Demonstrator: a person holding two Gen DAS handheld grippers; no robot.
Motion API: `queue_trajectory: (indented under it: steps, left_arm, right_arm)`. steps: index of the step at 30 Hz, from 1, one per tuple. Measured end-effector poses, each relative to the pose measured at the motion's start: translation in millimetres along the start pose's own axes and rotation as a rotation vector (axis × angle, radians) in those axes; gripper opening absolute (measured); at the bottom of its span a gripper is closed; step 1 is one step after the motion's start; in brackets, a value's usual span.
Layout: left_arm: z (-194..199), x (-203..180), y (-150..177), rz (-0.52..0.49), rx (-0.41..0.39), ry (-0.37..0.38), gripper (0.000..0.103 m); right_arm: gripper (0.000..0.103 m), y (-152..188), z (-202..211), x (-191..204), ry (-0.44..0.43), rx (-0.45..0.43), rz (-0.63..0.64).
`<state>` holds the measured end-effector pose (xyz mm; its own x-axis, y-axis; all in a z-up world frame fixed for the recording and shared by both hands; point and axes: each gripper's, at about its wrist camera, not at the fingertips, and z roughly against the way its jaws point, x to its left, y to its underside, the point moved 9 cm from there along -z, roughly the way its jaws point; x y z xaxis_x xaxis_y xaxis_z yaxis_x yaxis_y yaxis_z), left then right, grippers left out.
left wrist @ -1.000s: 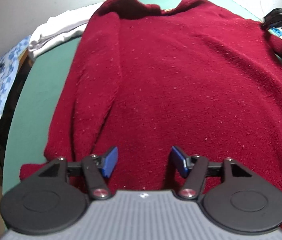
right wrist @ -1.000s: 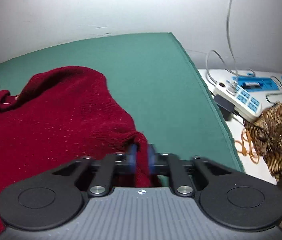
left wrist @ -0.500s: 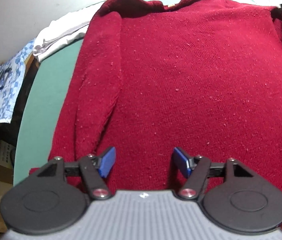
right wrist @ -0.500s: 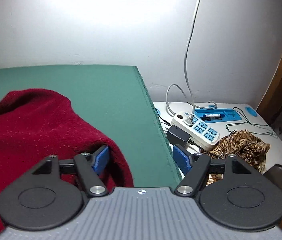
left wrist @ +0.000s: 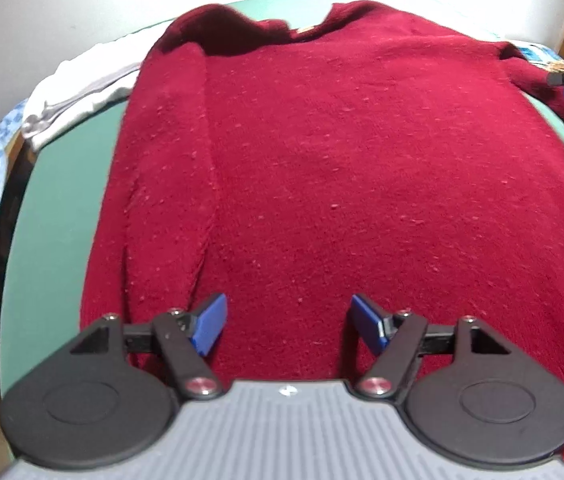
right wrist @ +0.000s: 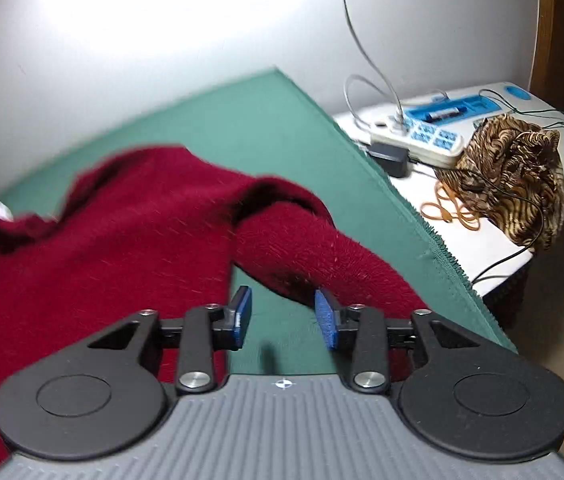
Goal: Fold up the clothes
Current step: 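Grasp the sweater sleeve cuff with the right gripper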
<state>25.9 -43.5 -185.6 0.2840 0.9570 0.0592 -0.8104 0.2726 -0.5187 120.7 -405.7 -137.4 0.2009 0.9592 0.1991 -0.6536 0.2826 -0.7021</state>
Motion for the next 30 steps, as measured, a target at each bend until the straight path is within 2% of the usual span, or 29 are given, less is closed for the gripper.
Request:
queue_trajectory:
  steps: [2,6,10,12,14,17,19,21,24,30]
  left_arm:
    - [6,-3,-3,-0.033,-0.030,0.025,0.073]
    - [14,-6,-15,-0.079,-0.079,0.067,0.077]
    - [20,-16,-35,-0.091,-0.103,0.069,0.077]
    - [21,-24,-46,-0.081,-0.102,0.080,0.079]
    - [19,-35,-53,-0.085,-0.091,0.077,0.082]
    - [12,-49,-58,-0.083,-0.067,0.010,0.082]
    - [8,-60,-58,-0.052,-0.039,0.003,0.082]
    - [5,-71,-57,-0.028,-0.021,0.009,0.083]
    - [7,-90,-62,-0.025,-0.034,-0.016,0.081]
    - [11,-129,-81,-0.046,-0.084,-0.044,0.080]
  right_arm:
    - [0.051,10,17,-10,0.074,0.001,0.029]
    - [0.046,41,60,-54,0.199,0.036,-0.010]
    - [0.056,71,84,-94,0.272,0.082,-0.026]
    - [0.056,81,80,-104,0.254,0.110,-0.075]
    - [0.056,83,70,-106,0.183,0.107,-0.156]
    - [0.055,83,61,-103,0.136,0.101,-0.177]
    - [0.049,79,54,-105,0.133,0.115,-0.156]
    - [0.017,72,52,-104,0.079,0.117,-0.128]
    - [0.011,55,54,-110,0.066,0.087,-0.075]
    - [0.010,-6,75,-129,0.136,-0.123,0.066]
